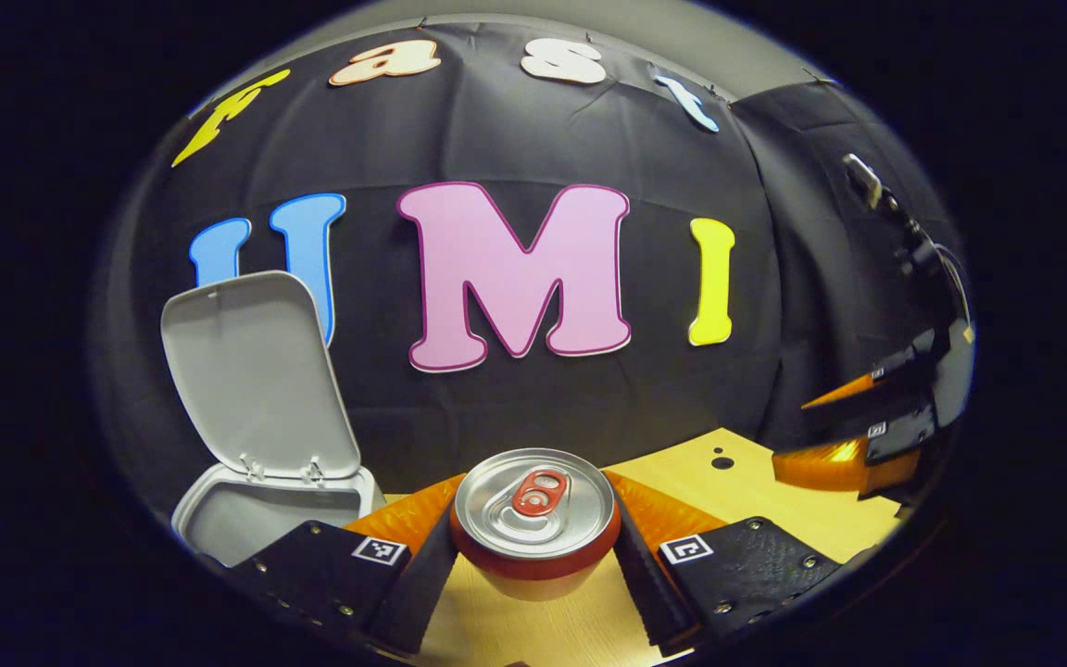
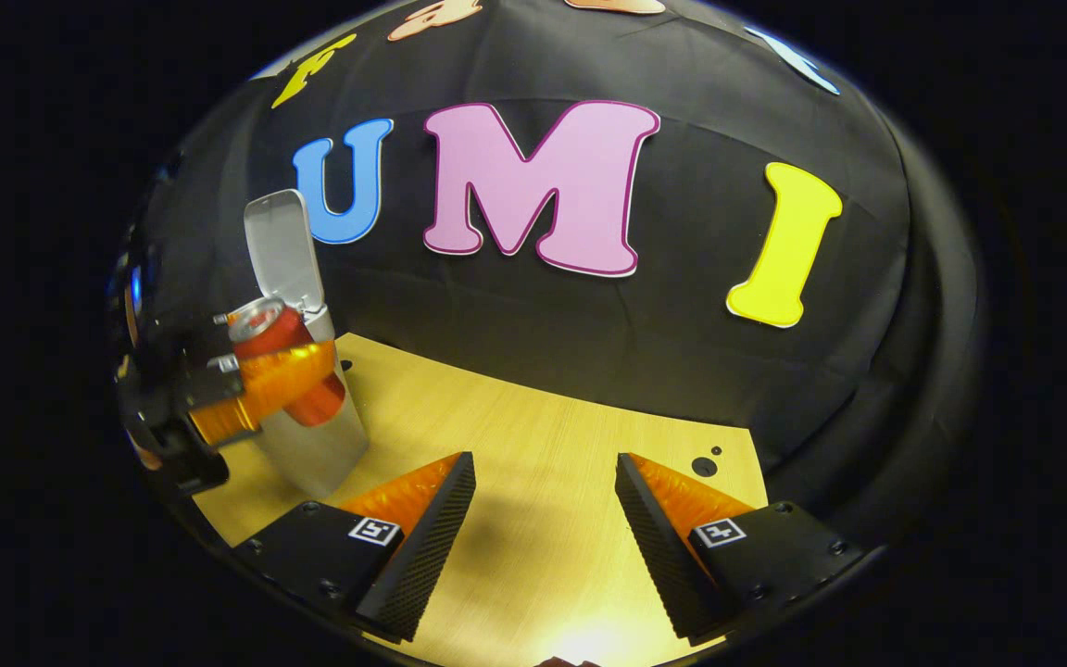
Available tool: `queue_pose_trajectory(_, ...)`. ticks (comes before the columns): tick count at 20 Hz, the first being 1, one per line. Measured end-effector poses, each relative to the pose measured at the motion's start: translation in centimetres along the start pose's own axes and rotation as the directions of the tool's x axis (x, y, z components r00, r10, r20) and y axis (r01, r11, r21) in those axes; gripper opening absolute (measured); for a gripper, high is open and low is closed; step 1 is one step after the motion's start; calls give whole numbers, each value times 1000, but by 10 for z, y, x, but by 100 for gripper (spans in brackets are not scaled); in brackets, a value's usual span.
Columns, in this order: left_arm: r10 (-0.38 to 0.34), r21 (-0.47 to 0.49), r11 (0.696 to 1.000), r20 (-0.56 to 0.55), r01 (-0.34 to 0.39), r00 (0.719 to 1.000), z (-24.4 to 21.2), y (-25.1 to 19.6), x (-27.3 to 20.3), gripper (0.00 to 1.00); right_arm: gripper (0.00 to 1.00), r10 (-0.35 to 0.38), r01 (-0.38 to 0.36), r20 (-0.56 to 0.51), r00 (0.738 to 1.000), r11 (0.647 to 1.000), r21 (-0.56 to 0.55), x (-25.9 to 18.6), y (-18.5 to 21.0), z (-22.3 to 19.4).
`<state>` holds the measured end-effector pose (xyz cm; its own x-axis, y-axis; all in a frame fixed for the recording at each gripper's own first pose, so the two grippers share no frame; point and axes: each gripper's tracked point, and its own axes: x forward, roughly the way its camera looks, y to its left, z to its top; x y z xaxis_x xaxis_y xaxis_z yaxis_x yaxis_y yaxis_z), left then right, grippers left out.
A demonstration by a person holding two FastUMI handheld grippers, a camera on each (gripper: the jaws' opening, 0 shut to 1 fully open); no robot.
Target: Press the lid of the desktop garbage bin to open it, pick up the crumpled paper on the desktop and throw it into the bin, then pick up the pop can on the desktop and drop it into the bin, and finally close the garbage bin lid.
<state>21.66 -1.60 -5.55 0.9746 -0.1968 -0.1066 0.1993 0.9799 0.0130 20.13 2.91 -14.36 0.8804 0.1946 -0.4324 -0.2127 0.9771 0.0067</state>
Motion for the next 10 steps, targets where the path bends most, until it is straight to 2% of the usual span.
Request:
queue_pose_trajectory(6, 121, -54, 992, 53, -118, 991, 67, 90, -39, 84, 98, 15, -14, 49, 999, 1000, -20, -17, 21, 17)
queue_pose_trajectory(8, 163, -75, 984, 49, -159, 985, 78, 124, -50, 84, 99, 21, -20, 54, 998, 1000, -22, -22, 29, 18)
queue_pose_trajectory(10, 226, -54, 973, 41, -224, 973, 72, 160, -55, 84, 99, 28, -26, 60, 998, 999, -23, -26, 36, 19)
